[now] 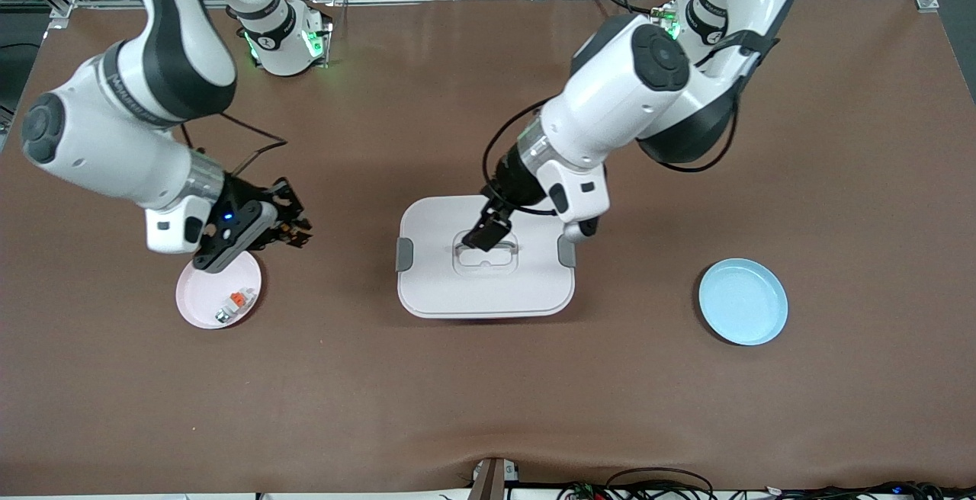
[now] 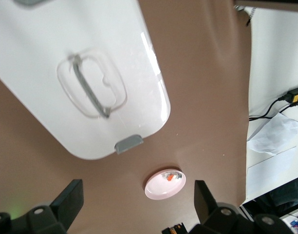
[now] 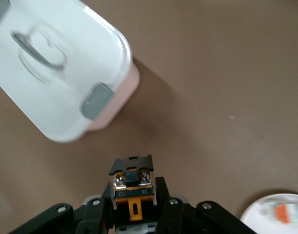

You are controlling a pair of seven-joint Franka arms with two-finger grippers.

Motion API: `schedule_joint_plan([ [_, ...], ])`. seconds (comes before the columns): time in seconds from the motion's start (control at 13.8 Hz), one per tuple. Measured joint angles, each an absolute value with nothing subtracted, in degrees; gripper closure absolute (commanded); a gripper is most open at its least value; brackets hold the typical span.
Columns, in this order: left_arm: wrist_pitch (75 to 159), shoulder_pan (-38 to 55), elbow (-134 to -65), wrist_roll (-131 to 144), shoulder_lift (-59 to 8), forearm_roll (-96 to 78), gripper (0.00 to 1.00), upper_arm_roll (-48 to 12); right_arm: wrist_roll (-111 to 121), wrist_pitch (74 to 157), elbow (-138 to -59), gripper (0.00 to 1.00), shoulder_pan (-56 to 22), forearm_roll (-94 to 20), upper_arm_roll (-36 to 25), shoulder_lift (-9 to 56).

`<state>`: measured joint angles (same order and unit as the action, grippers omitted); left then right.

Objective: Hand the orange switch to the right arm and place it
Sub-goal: 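Carry the switch to the white plate with the right gripper while the left gripper withdraws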

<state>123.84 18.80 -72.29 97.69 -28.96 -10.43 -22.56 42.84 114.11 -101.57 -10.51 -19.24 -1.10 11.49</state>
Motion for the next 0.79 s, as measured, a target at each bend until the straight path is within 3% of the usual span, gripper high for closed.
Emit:
schedule_joint_plan([
  [0.29, 114.57, 11.55, -72.38, 79.18, -27.62, -10.32, 0.00, -22.35, 58.27, 114.09, -101.50, 1.00, -5.79, -10.88, -1.20, 13.74],
  [0.79, 112.22, 4.66, -74.82, 58.99, -28.71, -9.67, 0.00, -22.08, 76.62, 115.12, -101.67, 1.00, 1.05, -6.06, -1.27, 17.87],
])
